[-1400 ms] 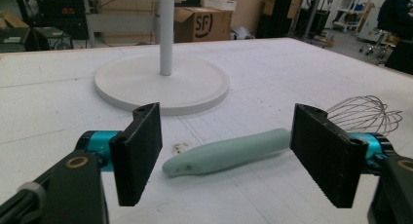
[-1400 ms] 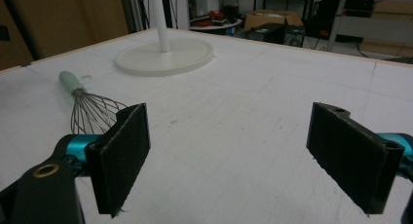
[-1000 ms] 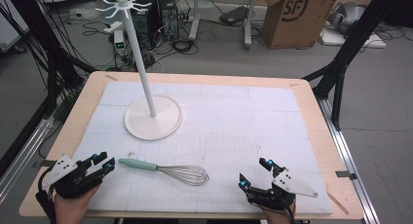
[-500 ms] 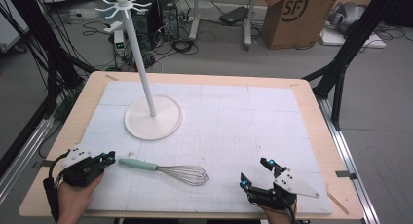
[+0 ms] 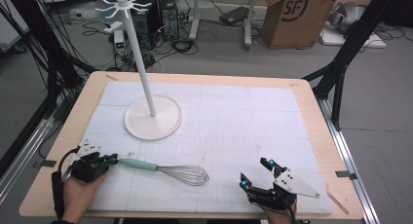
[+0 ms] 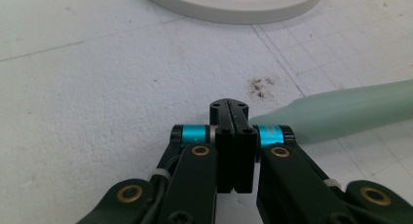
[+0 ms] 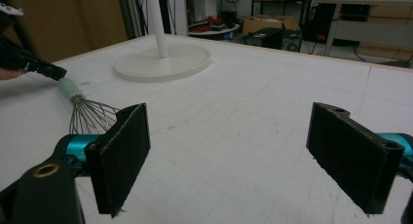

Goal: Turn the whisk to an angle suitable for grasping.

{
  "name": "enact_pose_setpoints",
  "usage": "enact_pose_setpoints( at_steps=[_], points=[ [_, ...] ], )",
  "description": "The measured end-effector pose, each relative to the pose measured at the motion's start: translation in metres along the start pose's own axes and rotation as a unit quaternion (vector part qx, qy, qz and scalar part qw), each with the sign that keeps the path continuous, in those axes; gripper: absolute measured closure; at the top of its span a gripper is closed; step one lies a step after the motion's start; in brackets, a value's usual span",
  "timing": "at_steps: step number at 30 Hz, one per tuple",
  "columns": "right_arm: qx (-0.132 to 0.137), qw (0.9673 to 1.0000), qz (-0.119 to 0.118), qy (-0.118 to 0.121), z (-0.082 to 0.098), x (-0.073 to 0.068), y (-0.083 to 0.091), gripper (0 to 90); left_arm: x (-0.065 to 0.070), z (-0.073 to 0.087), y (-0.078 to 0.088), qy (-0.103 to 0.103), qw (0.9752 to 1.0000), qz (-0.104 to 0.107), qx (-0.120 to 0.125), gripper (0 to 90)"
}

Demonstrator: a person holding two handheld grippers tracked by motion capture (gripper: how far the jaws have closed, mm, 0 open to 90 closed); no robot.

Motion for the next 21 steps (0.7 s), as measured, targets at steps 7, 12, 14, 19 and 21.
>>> enact_pose_setpoints(
  at_steps=[7,12,14,19,21],
  points=[
    [0.002,1.0,0.0,-0.003,-0.0004,0.0004,0.0007,14.9,0.0013,0.0014,-0.0033,0.003,1.0,0.0,-0.007,89.7],
    [0.001,1.0,-0.001,-0.001,-0.0005,0.0002,0.0008,14.9,0.0017,0.0019,-0.0028,0.005,1.0,-0.002,-0.006,89.7],
    [0.002,1.0,0.0,-0.003,-0.0006,0.0001,0.0008,15.0,0.0022,0.0024,-0.0024,0.006,1.0,-0.003,-0.006,89.7],
    [0.002,1.0,0.0,-0.001,-0.0007,0.0001,0.0005,14.9,0.0059,0.0029,-0.0022,0.002,1.0,0.001,-0.006,89.7],
    [0.001,1.0,0.0,-0.001,-0.0007,-0.0001,0.0007,14.9,0.0069,0.0022,-0.0031,-0.002,1.0,0.003,-0.007,89.7]
  ],
)
Point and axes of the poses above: each handheld gripper's, and its own axes: y roughly backward along the jaws, z roughly out of its underside, x roughly to its right, the point moved 4 cm from there along -y, roughly forward along the jaws, and after that the axes turned 1 degree about y, right-handed, at the moved point
